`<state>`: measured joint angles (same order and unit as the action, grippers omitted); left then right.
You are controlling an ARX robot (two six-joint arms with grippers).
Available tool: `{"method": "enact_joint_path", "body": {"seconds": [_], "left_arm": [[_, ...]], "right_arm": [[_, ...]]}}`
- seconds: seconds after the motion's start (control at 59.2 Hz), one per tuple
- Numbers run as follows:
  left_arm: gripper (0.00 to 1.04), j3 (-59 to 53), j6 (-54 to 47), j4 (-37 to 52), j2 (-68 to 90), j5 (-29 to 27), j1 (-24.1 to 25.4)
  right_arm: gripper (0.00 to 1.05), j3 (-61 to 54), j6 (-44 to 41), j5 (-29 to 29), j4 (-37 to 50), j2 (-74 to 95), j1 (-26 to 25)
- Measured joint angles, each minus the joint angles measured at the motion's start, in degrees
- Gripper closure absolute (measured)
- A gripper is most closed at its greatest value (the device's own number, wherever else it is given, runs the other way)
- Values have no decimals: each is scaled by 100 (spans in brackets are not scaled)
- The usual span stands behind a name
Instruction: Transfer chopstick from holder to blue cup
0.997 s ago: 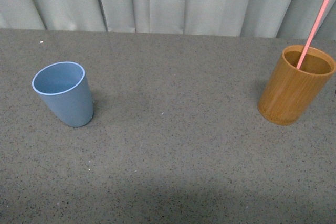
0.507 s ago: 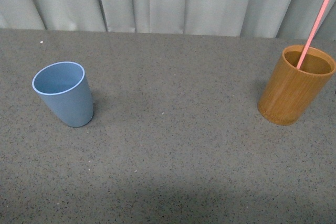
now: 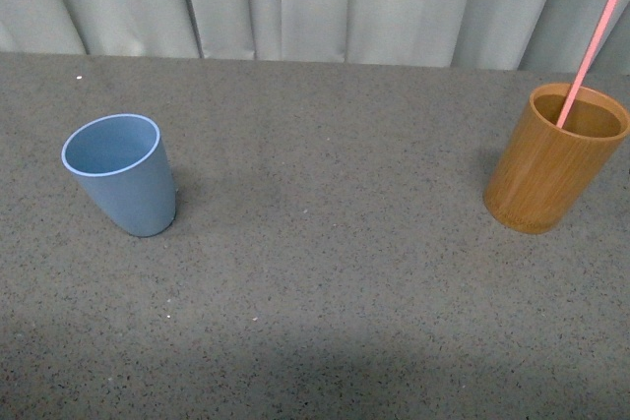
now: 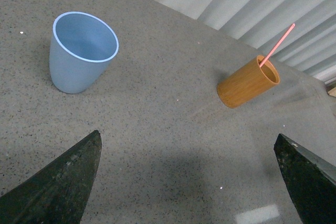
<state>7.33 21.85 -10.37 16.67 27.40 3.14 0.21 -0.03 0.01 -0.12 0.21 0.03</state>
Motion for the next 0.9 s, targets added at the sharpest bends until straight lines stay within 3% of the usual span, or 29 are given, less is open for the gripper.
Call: {"method": "enact_joint_path", "body": {"seconds": [0.186,0.49,0.676,0.896], "left_arm": [[7,26,308,809,826,-1176,-1294],[7,138,503,2170,2461,-2299,-2787],[7,330,498,3182,3821,-2623,-3235],[7,494,380,3646,4483,-2719,-3552]], "right_arm": [[10,0,2,0,0,0,0],[10,0,2,0,0,0,0],[10,0,2,0,0,0,0],[10,0,2,2,0,0,0]]}}
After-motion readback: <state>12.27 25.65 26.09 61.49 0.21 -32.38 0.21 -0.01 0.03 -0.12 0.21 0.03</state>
